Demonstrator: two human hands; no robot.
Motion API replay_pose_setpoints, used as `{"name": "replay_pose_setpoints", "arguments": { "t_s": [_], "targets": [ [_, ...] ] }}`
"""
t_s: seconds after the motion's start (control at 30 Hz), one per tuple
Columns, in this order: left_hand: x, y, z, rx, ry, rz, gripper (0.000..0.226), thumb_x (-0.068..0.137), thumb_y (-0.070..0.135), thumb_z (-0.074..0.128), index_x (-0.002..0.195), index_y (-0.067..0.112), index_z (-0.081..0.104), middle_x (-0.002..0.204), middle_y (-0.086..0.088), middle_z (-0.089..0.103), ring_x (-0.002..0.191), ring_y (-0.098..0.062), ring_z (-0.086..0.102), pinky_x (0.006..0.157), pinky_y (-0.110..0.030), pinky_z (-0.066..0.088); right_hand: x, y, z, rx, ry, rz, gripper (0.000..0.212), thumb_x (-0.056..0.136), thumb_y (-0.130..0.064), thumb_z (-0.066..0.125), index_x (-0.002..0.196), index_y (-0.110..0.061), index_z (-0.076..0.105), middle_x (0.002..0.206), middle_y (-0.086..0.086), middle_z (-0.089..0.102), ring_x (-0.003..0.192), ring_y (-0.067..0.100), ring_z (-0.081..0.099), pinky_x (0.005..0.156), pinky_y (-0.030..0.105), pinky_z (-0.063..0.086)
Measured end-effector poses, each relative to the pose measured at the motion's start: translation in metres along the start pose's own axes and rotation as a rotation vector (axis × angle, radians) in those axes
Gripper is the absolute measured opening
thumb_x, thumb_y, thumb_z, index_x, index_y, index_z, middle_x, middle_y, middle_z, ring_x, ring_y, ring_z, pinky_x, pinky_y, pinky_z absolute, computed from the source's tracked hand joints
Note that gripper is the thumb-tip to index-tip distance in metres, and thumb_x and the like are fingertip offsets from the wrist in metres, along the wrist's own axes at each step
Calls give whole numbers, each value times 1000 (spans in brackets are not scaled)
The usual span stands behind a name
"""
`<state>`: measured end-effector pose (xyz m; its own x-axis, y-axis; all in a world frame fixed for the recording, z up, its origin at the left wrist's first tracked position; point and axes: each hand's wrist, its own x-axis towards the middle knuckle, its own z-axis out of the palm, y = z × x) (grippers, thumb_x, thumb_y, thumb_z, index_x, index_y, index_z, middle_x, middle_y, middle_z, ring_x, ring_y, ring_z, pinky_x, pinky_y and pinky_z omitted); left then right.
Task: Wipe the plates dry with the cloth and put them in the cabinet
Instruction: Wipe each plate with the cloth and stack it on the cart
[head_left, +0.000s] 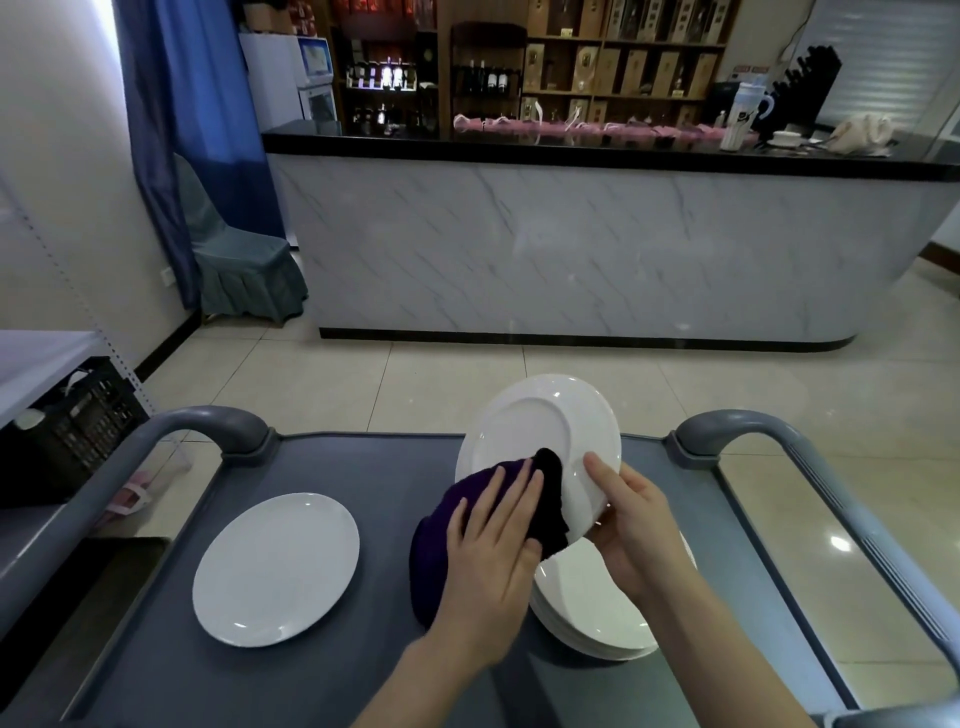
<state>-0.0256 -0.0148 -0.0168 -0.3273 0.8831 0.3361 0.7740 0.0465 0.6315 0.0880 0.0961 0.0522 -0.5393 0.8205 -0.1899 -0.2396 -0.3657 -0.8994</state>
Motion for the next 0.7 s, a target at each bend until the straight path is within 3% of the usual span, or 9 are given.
{"name": "replay_pose_setpoints", "arguments": {
  "t_s": [0.17, 0.33, 0.53, 0.7],
  "targets": [
    [38, 7, -9, 73, -34, 12, 56, 95, 39, 9, 147, 53, -4, 155, 37, -9, 145, 11, -8, 122, -40, 1, -9, 10, 6, -38, -35, 16, 25, 98, -24, 57, 102, -13, 79, 106, 16, 75, 90, 27, 74, 65, 32, 59],
    [59, -5, -13, -14, -120, 63, 56, 96, 41, 13, 149, 58, 0, 157, 36, -6, 146, 8, -10, 118, -43, -8, -17, 12, -3, -69, -22, 39, 22, 90, -26, 65, 97, -10, 79, 101, 17, 75, 83, 25, 73, 63, 33, 58],
    [58, -41, -16, -203, -52, -123, 53, 105, 24, 33, 149, 49, 18, 159, 23, 19, 145, 1, 18, 122, -39, 20, -23, 16, -13, -136, -25, 39, 27, 75, -31, 71, 89, -9, 80, 92, 17, 76, 75, 23, 70, 60, 35, 56],
    [22, -51, -13, -329, 34, -161, 55, 102, 23, 34, 154, 35, 23, 160, 22, 20, 147, 1, 19, 123, -36, 19, -17, 10, -13, -58, -6, 18, 22, 75, -27, 73, 85, -10, 80, 89, 13, 75, 72, 20, 69, 58, 31, 56]
  ]
}}
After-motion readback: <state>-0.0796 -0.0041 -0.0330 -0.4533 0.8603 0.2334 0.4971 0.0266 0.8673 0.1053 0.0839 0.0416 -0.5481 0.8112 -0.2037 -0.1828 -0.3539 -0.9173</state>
